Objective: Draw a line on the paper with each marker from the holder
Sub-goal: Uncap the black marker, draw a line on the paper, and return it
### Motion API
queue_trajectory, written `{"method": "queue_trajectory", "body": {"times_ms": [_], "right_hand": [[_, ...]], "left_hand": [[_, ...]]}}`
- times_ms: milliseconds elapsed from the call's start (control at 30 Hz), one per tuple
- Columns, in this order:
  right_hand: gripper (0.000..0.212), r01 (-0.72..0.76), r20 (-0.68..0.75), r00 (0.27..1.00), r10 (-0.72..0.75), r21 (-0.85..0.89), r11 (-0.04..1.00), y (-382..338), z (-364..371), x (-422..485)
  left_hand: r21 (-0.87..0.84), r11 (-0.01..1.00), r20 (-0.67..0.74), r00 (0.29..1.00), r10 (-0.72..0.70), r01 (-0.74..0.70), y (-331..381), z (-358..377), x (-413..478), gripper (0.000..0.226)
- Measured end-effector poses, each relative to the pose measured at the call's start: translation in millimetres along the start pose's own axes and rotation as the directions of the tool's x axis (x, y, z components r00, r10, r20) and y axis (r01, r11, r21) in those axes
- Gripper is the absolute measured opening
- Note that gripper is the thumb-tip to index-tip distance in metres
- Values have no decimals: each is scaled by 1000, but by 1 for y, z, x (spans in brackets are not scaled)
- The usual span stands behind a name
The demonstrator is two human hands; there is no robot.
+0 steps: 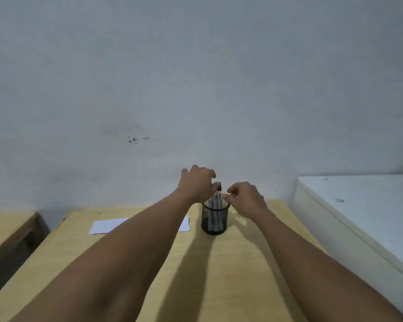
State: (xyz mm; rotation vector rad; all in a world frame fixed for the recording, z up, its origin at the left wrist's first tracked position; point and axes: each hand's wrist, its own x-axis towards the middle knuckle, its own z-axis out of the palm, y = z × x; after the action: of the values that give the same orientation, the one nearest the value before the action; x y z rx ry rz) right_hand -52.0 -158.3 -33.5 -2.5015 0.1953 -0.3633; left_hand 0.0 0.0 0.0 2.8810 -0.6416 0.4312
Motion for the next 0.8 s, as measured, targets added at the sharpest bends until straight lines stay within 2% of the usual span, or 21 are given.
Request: {"method": "queue_trajectory", "body": {"times_ms": [167,333,500,633,700,800], "right_hand": [[42,-41,20,999,41,29,999,6,18,24],[34,-46,17,999,45,45,998,13,31,31],[28,-40,6,999,40,119,992,2,23,27],[13,-15,26,1000,7,311,950,-24,0,19],[9,-26,46,999,7,439,898,-42,-16,10],[27,-18,22,1000,6,638,770,-64,-41,-7]], "left_hand": [[-62,991,169,980,-108,120,2,21,27,44],[-294,941,81,986,-148,165,5,34,31,24],[-419,889,77,983,-169,186,7,21,29,22],[-601,771,-9,963,-270,211,4,-19,22,23],[-669,715,-72,939,-335,204,1,-46,13,24],[-733,649,-103,909,-403,204,-10,-78,-5,34]]}}
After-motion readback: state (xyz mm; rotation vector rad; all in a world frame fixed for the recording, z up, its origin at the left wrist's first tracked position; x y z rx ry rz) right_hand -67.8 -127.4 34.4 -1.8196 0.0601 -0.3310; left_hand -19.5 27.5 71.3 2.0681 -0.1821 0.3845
